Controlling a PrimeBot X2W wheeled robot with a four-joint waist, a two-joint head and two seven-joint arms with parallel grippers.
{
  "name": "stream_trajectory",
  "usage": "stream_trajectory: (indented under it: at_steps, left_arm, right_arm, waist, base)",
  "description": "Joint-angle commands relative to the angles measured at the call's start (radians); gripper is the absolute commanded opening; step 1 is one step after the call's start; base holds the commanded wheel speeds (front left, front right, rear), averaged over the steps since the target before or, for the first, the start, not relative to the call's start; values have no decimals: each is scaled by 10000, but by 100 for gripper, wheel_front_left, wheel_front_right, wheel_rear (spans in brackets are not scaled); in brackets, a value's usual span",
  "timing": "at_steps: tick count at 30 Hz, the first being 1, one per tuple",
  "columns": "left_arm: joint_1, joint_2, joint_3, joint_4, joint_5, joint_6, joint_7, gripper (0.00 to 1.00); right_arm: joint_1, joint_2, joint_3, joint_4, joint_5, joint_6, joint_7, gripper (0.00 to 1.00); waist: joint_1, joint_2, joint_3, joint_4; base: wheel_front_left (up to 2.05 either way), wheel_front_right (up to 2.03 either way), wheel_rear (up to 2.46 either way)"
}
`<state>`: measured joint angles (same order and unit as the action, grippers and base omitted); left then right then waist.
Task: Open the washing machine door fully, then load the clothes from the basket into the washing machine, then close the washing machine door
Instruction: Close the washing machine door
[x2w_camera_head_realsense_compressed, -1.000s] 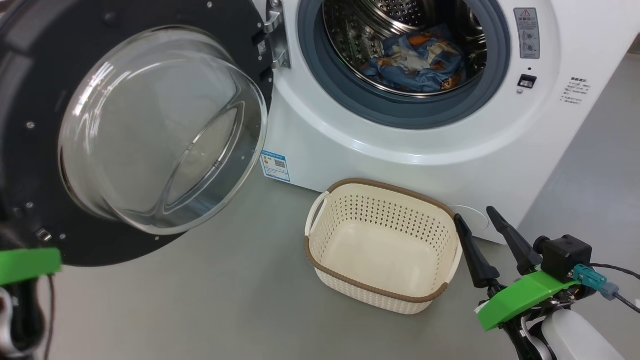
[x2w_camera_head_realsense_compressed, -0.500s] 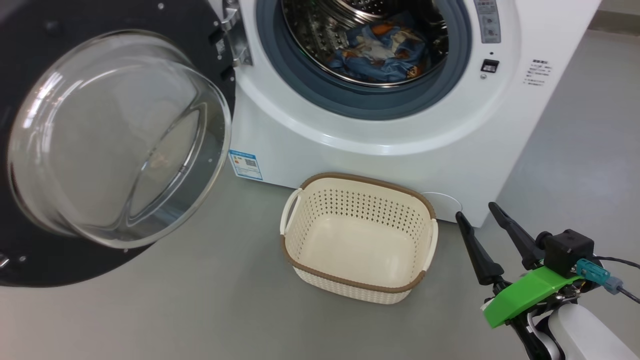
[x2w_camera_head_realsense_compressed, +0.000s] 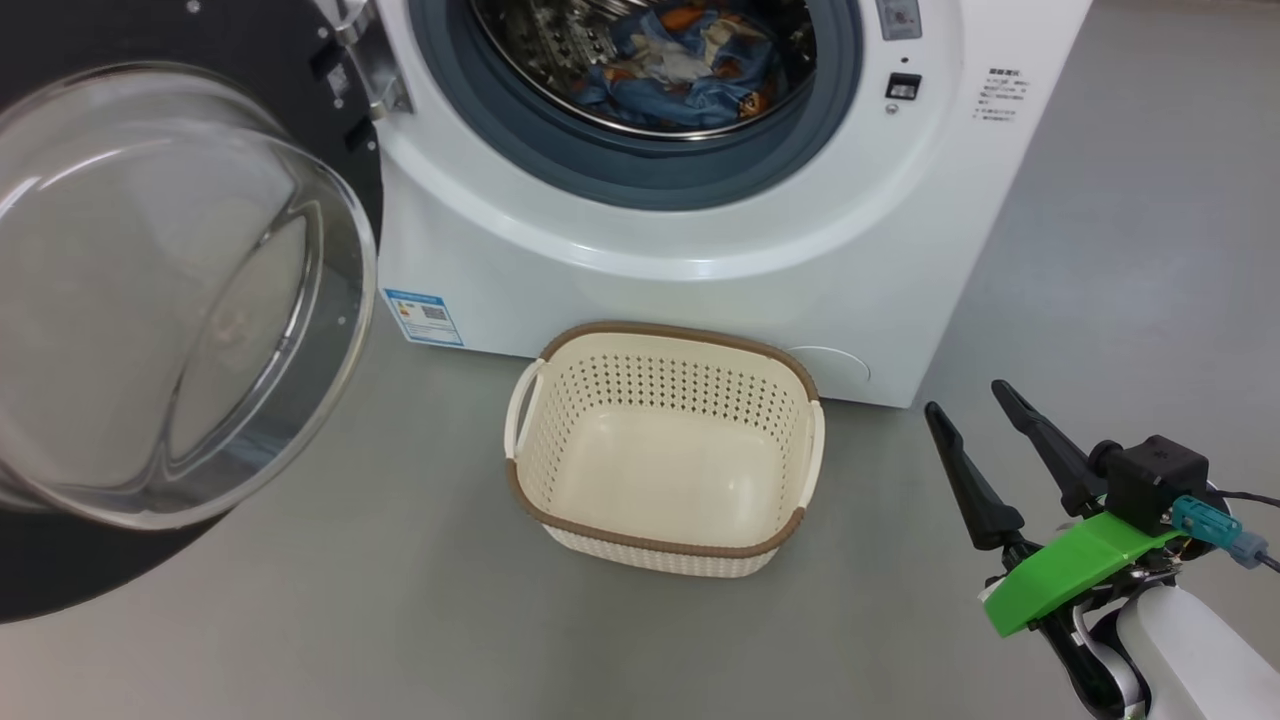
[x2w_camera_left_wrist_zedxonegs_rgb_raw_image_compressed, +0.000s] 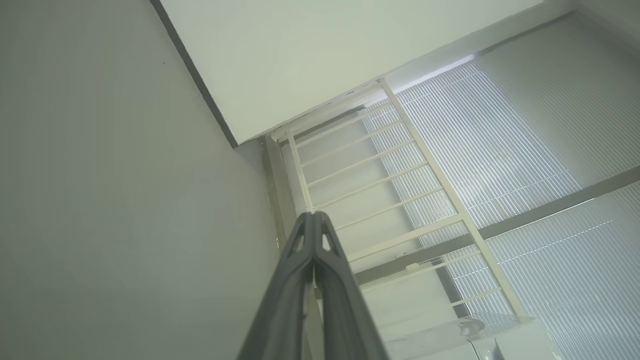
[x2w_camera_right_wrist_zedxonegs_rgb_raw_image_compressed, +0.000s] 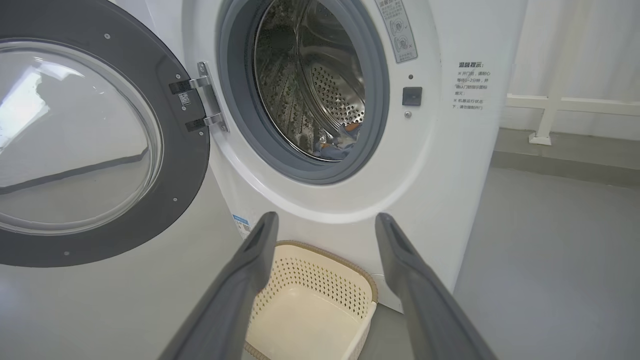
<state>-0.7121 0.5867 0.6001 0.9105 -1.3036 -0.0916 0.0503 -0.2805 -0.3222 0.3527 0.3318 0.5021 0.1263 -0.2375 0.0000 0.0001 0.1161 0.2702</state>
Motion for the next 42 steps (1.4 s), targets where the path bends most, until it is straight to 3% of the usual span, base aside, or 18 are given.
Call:
stream_trajectory:
  at_steps: [1, 12, 24, 42]
  left_arm:
    - [-170, 777, 178, -146, -97, -35, 117, 0]
    - [-224, 849, 175, 1264, -583, -243, 1497, 0]
    - [-156, 731, -399, 1646, -656, -351, 3452, 0]
    - [929, 424, -1571, 298, -756, -387, 7475, 0]
  right_arm:
    - [-174, -183, 121, -234, 13, 44, 31, 100]
    - [-71, -283, -122, -489, -106, 44, 234, 100]
    - [8, -121, -148, -448, -148, 44, 251, 100]
    - [259, 329, -151, -19, -32, 44, -13, 100]
  waist:
    - [0, -1, 145, -146]
    - [0, -1, 241, -256]
    - [0, -1, 26, -127]
    - [0, -1, -865, 51]
  base:
    - [0, 0, 0]
    - [0, 0, 0]
    - [0, 0, 0]
    - [0, 0, 0]
